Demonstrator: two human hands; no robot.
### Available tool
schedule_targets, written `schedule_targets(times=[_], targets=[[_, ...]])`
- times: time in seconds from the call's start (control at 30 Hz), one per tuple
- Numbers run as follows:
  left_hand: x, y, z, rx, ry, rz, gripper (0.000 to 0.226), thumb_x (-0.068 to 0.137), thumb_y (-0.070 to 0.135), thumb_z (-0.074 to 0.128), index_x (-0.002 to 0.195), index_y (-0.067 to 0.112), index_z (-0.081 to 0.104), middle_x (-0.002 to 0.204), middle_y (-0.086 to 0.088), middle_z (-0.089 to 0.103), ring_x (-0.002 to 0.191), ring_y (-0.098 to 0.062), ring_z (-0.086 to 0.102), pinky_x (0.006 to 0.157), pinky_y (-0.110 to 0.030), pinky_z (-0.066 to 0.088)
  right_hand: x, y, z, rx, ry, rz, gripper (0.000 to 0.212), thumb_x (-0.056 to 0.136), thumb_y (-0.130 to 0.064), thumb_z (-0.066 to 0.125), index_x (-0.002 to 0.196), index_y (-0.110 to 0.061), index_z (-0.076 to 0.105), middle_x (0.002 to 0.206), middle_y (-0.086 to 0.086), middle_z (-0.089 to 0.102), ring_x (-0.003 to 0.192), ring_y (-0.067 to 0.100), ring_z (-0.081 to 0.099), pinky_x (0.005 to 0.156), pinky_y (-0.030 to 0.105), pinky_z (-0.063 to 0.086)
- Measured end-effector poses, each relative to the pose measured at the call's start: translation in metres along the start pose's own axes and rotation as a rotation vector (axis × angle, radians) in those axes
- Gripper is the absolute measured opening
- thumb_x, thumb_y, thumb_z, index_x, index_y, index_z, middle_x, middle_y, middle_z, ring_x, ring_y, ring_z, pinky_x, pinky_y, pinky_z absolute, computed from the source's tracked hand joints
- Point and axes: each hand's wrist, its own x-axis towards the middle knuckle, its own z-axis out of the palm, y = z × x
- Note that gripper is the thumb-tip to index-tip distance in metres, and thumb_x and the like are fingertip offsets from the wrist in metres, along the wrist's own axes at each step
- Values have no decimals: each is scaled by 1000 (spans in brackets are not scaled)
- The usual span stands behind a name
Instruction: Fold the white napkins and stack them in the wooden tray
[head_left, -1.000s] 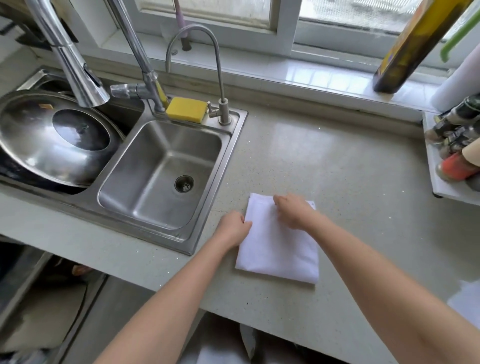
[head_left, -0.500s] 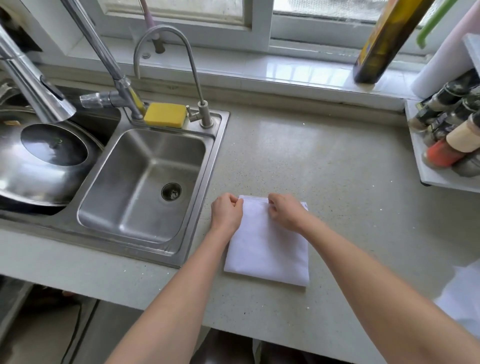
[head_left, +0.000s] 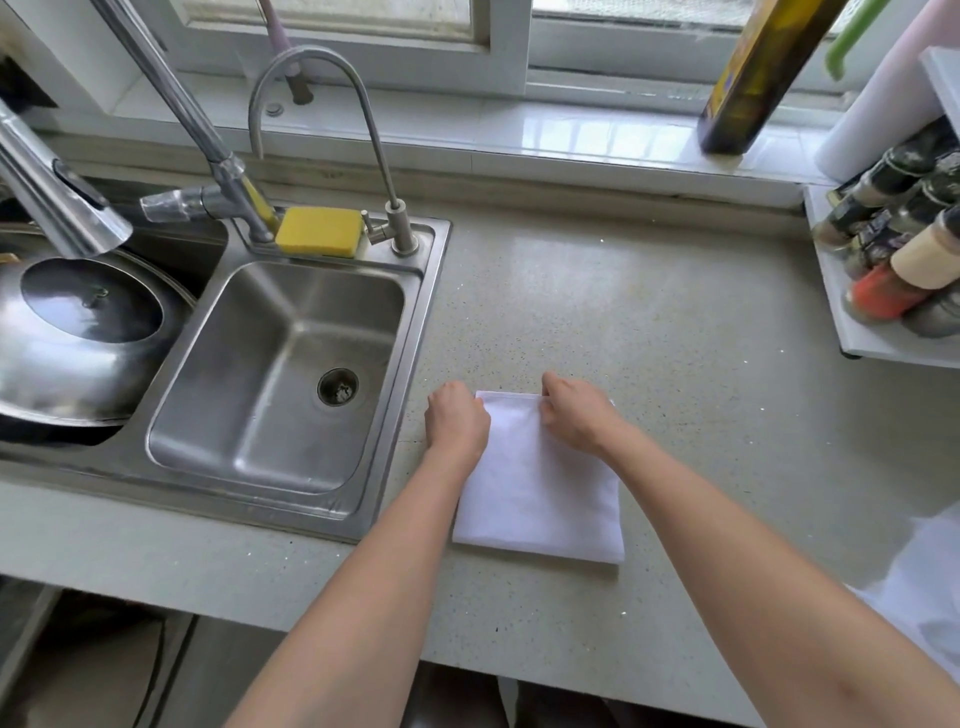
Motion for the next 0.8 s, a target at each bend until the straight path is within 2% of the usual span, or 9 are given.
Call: schedule_targets(times=[0.2, 0.33, 0.4, 0.5, 0.57, 0.63, 0.7, 0.73, 0.8], targets=[[0, 0, 2, 15, 14, -5, 26, 96, 13, 50, 82, -5, 61, 94, -26, 64, 88, -40, 60, 62, -34, 35, -2, 8, -9, -68, -16, -24, 5, 92, -13, 36, 91, -15, 41, 106, 17, 60, 95, 33, 55, 68, 32, 35], [-4, -1, 6, 71, 27, 33, 19, 100, 16, 44, 105, 0, 54, 106, -18, 61, 96, -36, 59, 67, -35, 37, -7, 16, -13, -118, 27, 46, 10, 91, -15, 37, 93, -15, 47, 108, 11, 61, 99, 30, 57, 68, 30, 37], [-10, -1, 6, 215, 72, 89, 16, 99, 10, 41, 114, 5, 46, 113, -14, 55, 97, -32, 58, 66, -35, 37, -9, 20, -11, -117, 70, 61, 16, 91, -16, 37, 99, -12, 51, 107, 11, 61, 99, 31, 57, 68, 31, 37], [-15, -9, 9, 513, 254, 485, 40, 78, -5, 43, 112, 11, 54, 110, -8, 54, 93, -23, 54, 65, -30, 40, -13, 22, -7, -108, 117, 60, 16, 92, -16, 37, 99, -11, 51, 106, 11, 60, 97, 31, 56, 67, 30, 35], [-18, -21, 18, 619, 261, 754, 37, 72, 2, 51, 105, 10, 65, 108, -10, 62, 95, -27, 56, 79, -34, 41, -14, 21, -6, -98, 126, 55, 14, 92, -14, 36, 97, -11, 48, 107, 12, 59, 97, 31, 55, 67, 31, 34], [-21, -38, 29, 656, 167, 771, 42, 85, 19, 41, 117, 10, 65, 121, -11, 63, 111, -29, 58, 98, -42, 41, -13, 22, -6, -65, 124, 53, 12, 93, -14, 37, 96, -12, 48, 108, 12, 59, 98, 30, 55, 67, 30, 34], [-27, -48, 30, 666, 49, 667, 53, 95, 33, 25, 139, 15, 48, 145, -10, 46, 133, -26, 44, 111, -47, 31, -11, 26, -6, -6, 108, 56, 14, 93, -14, 40, 100, -11, 51, 108, 11, 60, 98, 29, 54, 68, 30, 34], [-29, -50, 30, 672, 18, 657, 56, 97, 37, 17, 148, 18, 33, 154, -9, 29, 142, -24, 30, 115, -48, 18, -10, 29, -6, 29, 104, 69, 14, 92, -13, 42, 101, -12, 52, 107, 11, 61, 97, 29, 54, 68, 30, 35], [-31, -51, 27, 663, -57, 649, 62, 95, 43, 0, 153, 23, 6, 160, -7, -1, 148, -21, 1, 117, -44, -5, -15, 35, -6, 75, 168, 155, 18, 89, -4, 42, 100, -12, 53, 104, 11, 61, 92, 30, 55, 68, 32, 39]])
